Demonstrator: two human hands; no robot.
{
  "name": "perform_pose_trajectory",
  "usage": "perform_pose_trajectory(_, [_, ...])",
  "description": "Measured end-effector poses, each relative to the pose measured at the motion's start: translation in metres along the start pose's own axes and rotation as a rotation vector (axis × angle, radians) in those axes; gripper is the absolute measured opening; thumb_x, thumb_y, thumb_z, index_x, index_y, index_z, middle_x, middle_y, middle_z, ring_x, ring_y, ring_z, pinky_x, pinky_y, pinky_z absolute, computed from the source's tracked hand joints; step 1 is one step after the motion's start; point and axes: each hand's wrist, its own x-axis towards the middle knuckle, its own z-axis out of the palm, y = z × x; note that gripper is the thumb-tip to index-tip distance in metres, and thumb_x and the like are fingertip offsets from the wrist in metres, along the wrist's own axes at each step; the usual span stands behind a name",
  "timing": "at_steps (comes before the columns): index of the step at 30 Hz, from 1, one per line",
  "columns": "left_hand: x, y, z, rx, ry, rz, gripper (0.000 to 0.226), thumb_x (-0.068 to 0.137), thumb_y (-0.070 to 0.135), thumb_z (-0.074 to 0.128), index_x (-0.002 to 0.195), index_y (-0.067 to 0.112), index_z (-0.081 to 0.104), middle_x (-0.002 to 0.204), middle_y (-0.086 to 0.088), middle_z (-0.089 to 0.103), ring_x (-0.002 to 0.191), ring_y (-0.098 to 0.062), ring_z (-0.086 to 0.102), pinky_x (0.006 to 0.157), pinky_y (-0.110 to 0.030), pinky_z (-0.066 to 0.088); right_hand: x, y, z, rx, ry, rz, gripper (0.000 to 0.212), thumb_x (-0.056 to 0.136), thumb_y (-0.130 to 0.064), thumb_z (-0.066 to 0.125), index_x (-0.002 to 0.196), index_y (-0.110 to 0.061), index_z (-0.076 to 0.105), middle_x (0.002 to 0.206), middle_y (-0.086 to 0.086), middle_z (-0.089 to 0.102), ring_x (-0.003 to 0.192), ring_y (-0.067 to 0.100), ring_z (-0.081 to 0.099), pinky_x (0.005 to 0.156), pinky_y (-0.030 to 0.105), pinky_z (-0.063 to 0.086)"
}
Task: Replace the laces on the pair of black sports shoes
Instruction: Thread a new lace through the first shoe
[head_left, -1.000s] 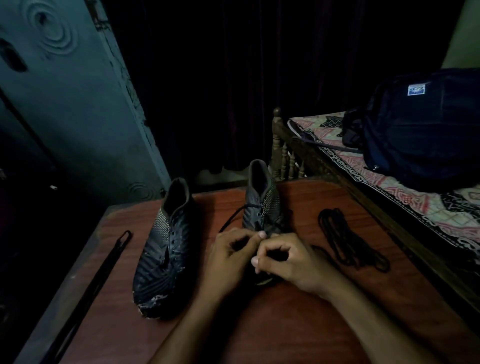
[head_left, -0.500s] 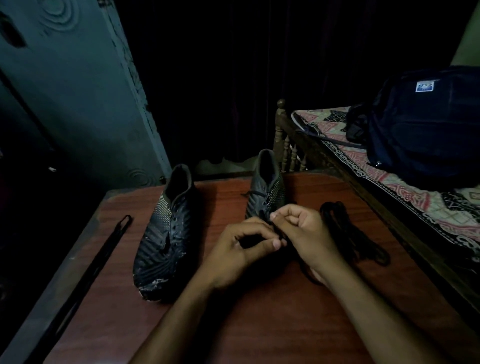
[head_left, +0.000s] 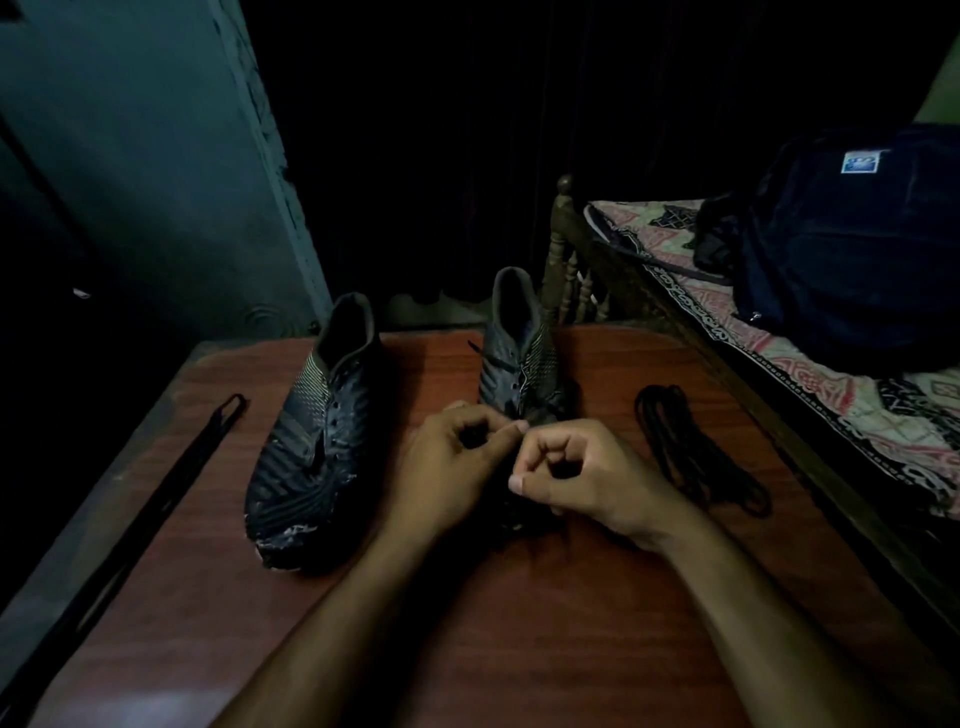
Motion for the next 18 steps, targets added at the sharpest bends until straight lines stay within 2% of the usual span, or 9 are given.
perform_pose_trajectory(3, [0.002, -0.003, -0.003, -0.128, -0.075, 0.005, 0.017, 0.088, 0.030, 0.075, 0.071, 0.026, 0.075, 0.081, -0.002, 0.063, 0.077, -0.014, 0.060, 0.076, -0.047, 0.052, 0.007, 0.007, 0.004, 0.115, 0.287, -0.019, 0.016, 0.091, -0.017, 0.070, 0.077, -0.009, 0.067, 0.064, -0.001, 0.061, 0.063, 0.010, 0.057, 0.065, 0.023, 0.046])
perform_pose_trajectory(5, [-0.002, 0.001, -0.001, -0.223, -0.160, 0.005, 0.017, 0.086, 0.028, 0.076, 0.070, 0.025, 0.074, 0.084, -0.005, 0.061, 0.080, -0.016, 0.060, 0.075, -0.041, 0.050, 0.012, 0.013, 0.002, 0.150, 0.451, -0.007, 0.005, 0.095, -0.010, 0.067, 0.093, -0.015, 0.067, 0.068, -0.004, 0.062, 0.069, 0.013, 0.062, 0.072, 0.031, 0.050])
perform_pose_trajectory(7, [-0.007, 0.005, 0.001, -0.285, -0.246, 0.025, 0.017, 0.088, 0.017, 0.078, 0.072, 0.017, 0.075, 0.082, 0.001, 0.060, 0.079, -0.010, 0.060, 0.073, -0.025, 0.046, 0.014, 0.018, 0.001, 0.060, 0.475, -0.005, 0.028, 0.094, -0.002, 0.063, 0.106, -0.027, 0.067, 0.078, 0.000, 0.064, 0.077, 0.023, 0.066, 0.076, 0.036, 0.052])
perform_pose_trajectory(8, [-0.008, 0.006, 0.001, -0.292, -0.270, 0.041, 0.016, 0.089, 0.012, 0.078, 0.073, 0.012, 0.075, 0.082, 0.003, 0.061, 0.078, -0.007, 0.060, 0.073, -0.021, 0.045, 0.014, 0.019, 0.001, -0.005, 0.461, -0.014, 0.034, 0.093, 0.000, 0.063, 0.106, -0.031, 0.070, 0.086, 0.002, 0.066, 0.082, 0.025, 0.068, 0.076, 0.035, 0.053])
perform_pose_trajectory(10, [-0.008, 0.010, -0.001, -0.339, -0.277, 0.048, 0.014, 0.088, 0.012, 0.078, 0.074, 0.010, 0.074, 0.081, 0.005, 0.062, 0.078, -0.006, 0.060, 0.073, -0.019, 0.046, 0.014, 0.018, 0.003, -0.049, 0.462, -0.047, 0.029, 0.091, -0.001, 0.068, 0.099, -0.028, 0.075, 0.095, 0.000, 0.072, 0.088, 0.018, 0.071, 0.077, 0.031, 0.056])
perform_pose_trajectory(14, [-0.004, 0.009, -0.005, -0.324, -0.115, 0.072, 0.021, 0.091, 0.026, 0.071, 0.070, 0.025, 0.071, 0.078, 0.011, 0.062, 0.076, -0.004, 0.059, 0.073, -0.021, 0.045, 0.013, 0.017, 0.001, -0.015, 0.533, -0.053, 0.018, 0.092, -0.006, 0.069, 0.093, -0.021, 0.078, 0.096, -0.004, 0.077, 0.096, 0.012, 0.072, 0.083, 0.030, 0.056])
perform_pose_trajectory(17, [0.000, -0.003, -0.003, -0.119, 0.083, 0.062, 0.004, 0.096, 0.029, 0.071, 0.094, 0.032, 0.072, 0.096, 0.008, 0.069, 0.087, -0.010, 0.067, 0.080, -0.034, 0.055, 0.011, 0.014, -0.001, 0.074, 0.542, -0.023, 0.010, 0.090, -0.010, 0.073, 0.085, -0.018, 0.078, 0.088, 0.001, 0.078, 0.087, 0.011, 0.073, 0.076, 0.024, 0.055])
perform_pose_trajectory(18, [0.002, -0.007, -0.003, -0.029, 0.128, 0.073, 0.011, 0.095, 0.029, 0.073, 0.103, 0.035, 0.070, 0.102, 0.010, 0.067, 0.089, -0.009, 0.066, 0.083, -0.036, 0.057, 0.011, 0.014, -0.002, 0.093, 0.540, -0.012, 0.009, 0.089, -0.013, 0.074, 0.083, -0.018, 0.078, 0.087, 0.003, 0.077, 0.084, 0.011, 0.073, 0.075, 0.025, 0.055])
